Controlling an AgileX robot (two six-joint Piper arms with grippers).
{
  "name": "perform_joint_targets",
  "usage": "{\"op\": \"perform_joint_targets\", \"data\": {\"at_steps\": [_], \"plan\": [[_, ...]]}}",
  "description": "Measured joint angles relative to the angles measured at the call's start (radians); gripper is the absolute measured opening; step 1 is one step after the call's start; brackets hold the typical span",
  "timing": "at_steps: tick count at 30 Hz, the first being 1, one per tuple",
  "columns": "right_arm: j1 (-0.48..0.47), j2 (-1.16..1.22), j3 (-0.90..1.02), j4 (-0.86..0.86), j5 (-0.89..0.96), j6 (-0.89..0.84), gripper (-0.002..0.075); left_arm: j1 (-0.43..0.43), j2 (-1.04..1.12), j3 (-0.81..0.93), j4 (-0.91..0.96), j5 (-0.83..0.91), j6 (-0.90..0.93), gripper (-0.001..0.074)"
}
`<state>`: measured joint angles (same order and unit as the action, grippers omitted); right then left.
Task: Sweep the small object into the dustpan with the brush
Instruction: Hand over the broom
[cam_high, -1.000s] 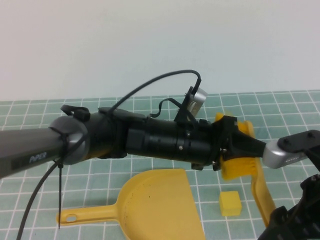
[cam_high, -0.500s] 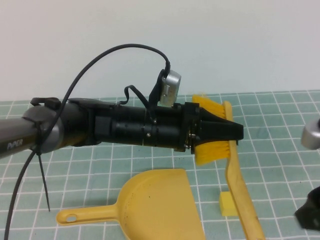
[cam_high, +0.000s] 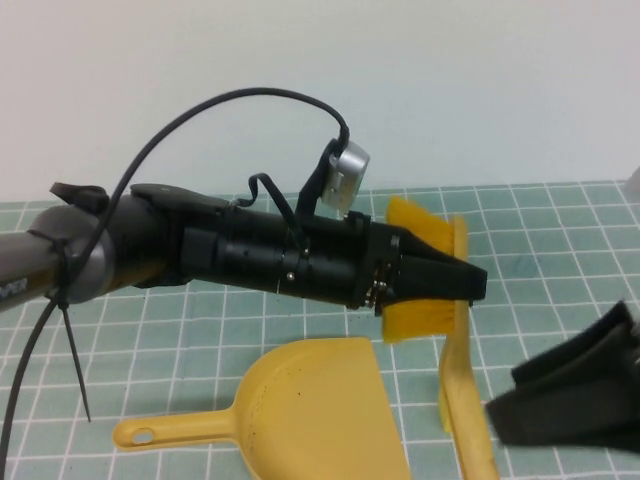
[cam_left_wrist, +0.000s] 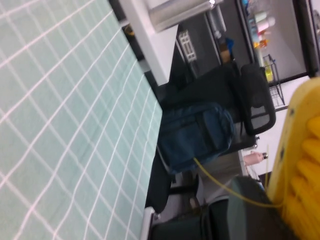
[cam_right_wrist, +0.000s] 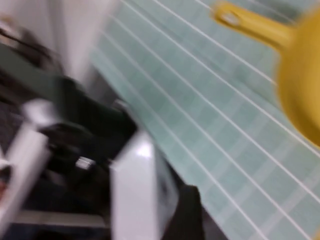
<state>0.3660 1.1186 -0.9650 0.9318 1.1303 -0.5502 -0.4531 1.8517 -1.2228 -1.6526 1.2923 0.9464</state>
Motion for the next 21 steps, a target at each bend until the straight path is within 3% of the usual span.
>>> {"op": "perform_joint_targets", "data": {"at_steps": [3,8,14,21], "plan": [[-0.139,0.0,0.0,0.162,0.068,-0.126,0.0596,0.0,-0.008,0.0,-0.038,0.0,0.023,0.0],[-0.302,-0.002,0.002,0.283,0.075,-0.243,0.0596,0.0,-0.008,0.0,-0.117,0.0,0.041,0.0],[-0.326,-0.002,0.14,0.345,0.075,-0.386,0.0596,0.0,-0.008,0.0,-0.133,0.0,0.048,0.0],[-0.329,-0.002,0.346,0.352,0.068,-0.424,0.0596,-0.002,-0.008,0.0,-0.108,0.0,0.043,0.0]]}}
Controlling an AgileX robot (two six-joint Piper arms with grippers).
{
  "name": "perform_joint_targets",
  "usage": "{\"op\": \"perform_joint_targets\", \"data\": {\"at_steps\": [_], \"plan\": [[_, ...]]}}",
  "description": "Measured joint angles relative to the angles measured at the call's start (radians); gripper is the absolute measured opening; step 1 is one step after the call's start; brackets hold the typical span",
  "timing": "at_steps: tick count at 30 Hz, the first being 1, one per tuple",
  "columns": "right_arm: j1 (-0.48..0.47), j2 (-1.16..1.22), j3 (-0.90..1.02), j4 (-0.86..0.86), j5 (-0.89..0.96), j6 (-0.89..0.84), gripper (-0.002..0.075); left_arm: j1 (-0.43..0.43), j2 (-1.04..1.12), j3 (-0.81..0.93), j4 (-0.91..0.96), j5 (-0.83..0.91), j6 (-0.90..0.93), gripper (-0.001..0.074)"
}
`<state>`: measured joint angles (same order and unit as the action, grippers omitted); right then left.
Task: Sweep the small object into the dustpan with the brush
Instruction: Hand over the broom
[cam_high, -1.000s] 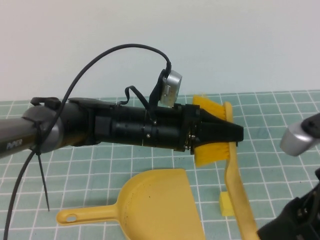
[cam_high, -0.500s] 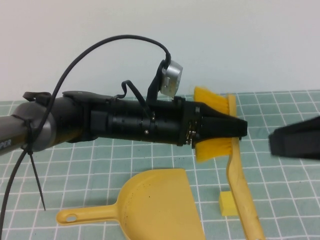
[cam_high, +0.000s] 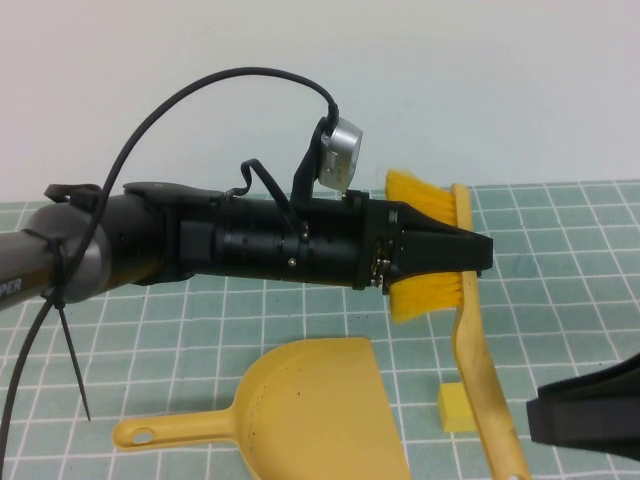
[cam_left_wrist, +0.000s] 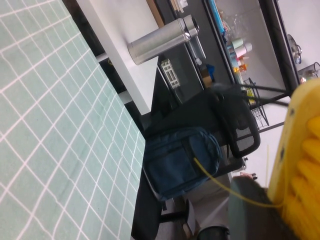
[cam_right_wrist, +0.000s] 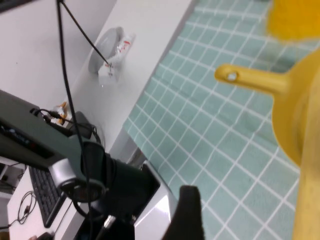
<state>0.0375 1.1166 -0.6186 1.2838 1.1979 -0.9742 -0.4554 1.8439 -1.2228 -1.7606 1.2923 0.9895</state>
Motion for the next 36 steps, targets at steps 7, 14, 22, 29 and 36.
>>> {"op": "perform_joint_targets", "data": {"at_steps": [7,14,22,29,36], "plan": [[0.0,0.0,0.025,-0.002,-0.004,-0.012,0.0596,-0.012,0.0,0.0,-0.043,0.0,0.0,0.0],[0.0,0.0,0.025,-0.03,-0.004,-0.014,0.0596,-0.06,-0.011,-0.046,-0.043,0.0,-0.025,0.0],[0.0,0.0,0.025,-0.115,-0.004,-0.014,0.0596,-0.092,-0.027,-0.186,-0.009,0.0,-0.026,0.0],[0.0,0.0,0.025,-0.078,-0.004,-0.051,0.0571,-0.092,-0.027,-0.216,0.006,0.0,-0.028,0.0],[0.0,-0.002,0.025,-0.063,0.015,-0.105,0.0174,-0.092,-0.027,-0.216,0.029,-0.026,-0.048,0.0032]]}}
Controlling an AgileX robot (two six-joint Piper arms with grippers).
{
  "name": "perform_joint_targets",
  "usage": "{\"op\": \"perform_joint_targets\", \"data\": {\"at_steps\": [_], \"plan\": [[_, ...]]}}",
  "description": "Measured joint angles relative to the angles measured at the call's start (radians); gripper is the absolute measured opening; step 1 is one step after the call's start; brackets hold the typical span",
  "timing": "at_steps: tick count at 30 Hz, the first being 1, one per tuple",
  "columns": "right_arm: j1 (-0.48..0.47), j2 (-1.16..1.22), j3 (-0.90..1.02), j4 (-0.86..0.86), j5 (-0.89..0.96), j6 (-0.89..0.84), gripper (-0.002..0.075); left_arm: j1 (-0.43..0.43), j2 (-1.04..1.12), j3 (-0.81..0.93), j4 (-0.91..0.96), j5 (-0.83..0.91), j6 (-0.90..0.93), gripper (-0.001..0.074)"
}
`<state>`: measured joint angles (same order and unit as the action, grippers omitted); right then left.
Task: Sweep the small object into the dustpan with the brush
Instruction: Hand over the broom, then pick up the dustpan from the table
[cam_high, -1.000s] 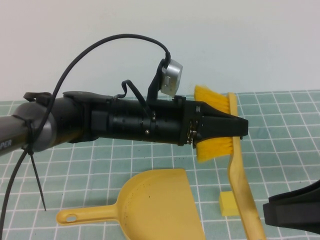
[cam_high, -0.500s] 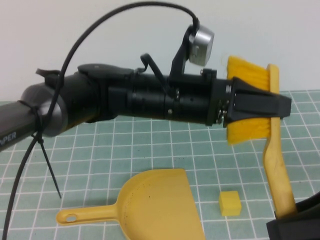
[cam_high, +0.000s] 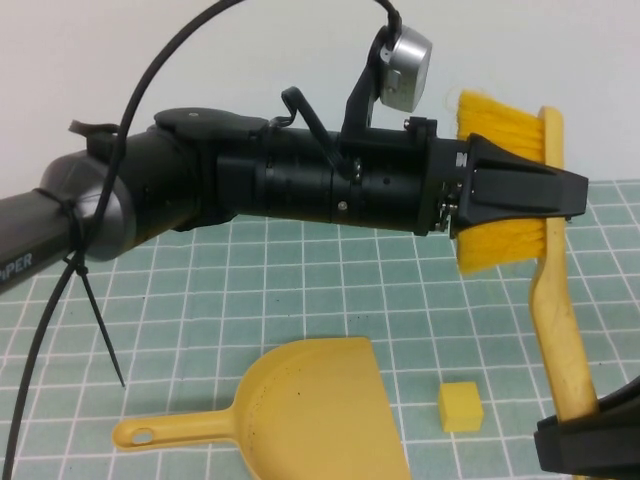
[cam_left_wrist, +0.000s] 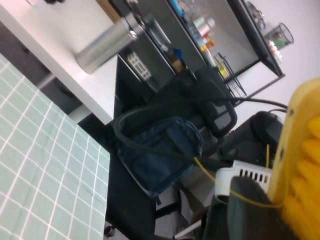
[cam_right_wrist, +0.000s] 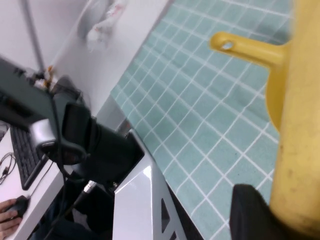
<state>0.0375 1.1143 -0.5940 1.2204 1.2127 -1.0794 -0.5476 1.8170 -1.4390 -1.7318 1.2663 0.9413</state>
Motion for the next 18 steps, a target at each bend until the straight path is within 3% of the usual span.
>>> {"op": "perform_joint_targets", "data": {"at_steps": [2,6,9,18], "plan": [[0.0,-0.002,0.0,0.002,0.003,-0.002,0.0171,0.0,0.0,0.0,0.008,0.0,-0.025,0.0127],[0.0,-0.002,0.0,0.002,-0.001,-0.001,0.0169,0.004,0.0,0.0,0.036,-0.001,-0.122,0.0509],[0.0,-0.002,0.0,0.004,-0.015,0.004,0.0169,0.004,0.0,0.0,0.112,-0.002,-0.181,0.0685],[0.0,-0.002,-0.076,0.029,-0.123,0.074,0.0169,0.004,-0.007,-0.002,0.401,0.026,-0.202,0.0668]]}}
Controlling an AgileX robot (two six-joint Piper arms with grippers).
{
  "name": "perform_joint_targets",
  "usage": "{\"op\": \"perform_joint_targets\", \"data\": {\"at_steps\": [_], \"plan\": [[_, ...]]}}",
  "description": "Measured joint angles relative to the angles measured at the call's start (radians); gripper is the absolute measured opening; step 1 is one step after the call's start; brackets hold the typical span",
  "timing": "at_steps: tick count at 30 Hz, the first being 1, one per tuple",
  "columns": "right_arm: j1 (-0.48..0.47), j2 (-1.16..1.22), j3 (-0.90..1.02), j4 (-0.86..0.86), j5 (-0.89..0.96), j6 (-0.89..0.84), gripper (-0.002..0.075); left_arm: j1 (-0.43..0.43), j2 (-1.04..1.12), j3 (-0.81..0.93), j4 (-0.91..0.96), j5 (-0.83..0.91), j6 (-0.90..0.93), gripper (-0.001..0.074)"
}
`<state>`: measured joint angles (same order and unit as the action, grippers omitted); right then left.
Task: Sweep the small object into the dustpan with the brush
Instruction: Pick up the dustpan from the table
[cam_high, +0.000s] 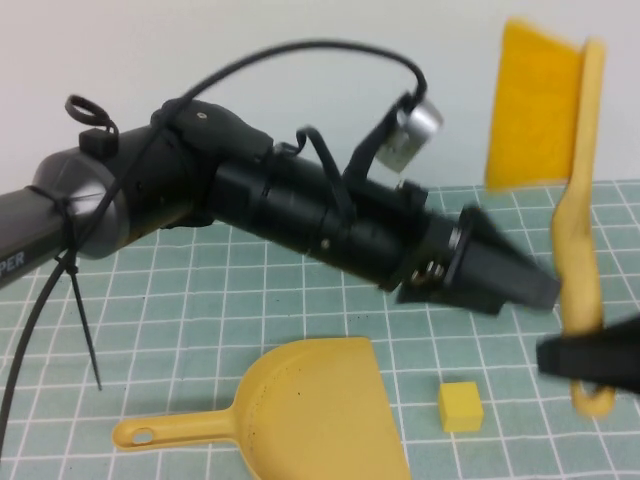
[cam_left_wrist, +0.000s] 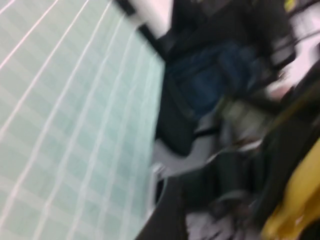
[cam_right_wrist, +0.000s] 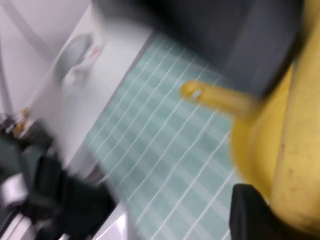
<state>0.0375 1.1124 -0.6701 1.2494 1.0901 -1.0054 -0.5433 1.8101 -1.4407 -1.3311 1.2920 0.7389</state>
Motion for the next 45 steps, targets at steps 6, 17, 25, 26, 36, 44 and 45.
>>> {"op": "perform_joint_targets", "data": {"at_steps": [6,17,25,26,36,44,45], "plan": [[0.0,0.0,-0.131,-0.2,-0.164,0.164,0.0169,0.0,-0.004,0.0,0.443,-0.001,-0.049,0.0668],[0.0,0.008,-0.228,-0.775,0.013,0.642,0.0169,-0.004,-0.004,0.002,1.152,-0.001,-0.301,0.0522],[0.0,0.008,-0.224,-0.768,0.052,0.645,0.0169,-0.004,-0.047,0.05,1.244,-0.001,-0.181,0.0522],[0.0,0.008,-0.216,-0.768,0.047,0.645,0.0169,-0.002,-0.054,0.055,1.244,-0.001,-0.181,0.0522],[0.0,0.008,-0.098,-0.768,-0.022,0.619,0.0169,0.0,-0.166,0.189,1.278,-0.013,-0.113,0.0522],[0.0,0.008,-0.025,-0.741,-0.052,0.593,0.0169,0.0,-0.181,0.281,1.351,-0.109,0.021,0.0433],[0.0,0.008,-0.02,-0.735,-0.06,0.589,0.0169,0.0,-0.171,0.281,1.349,-0.13,0.021,0.0432]]}}
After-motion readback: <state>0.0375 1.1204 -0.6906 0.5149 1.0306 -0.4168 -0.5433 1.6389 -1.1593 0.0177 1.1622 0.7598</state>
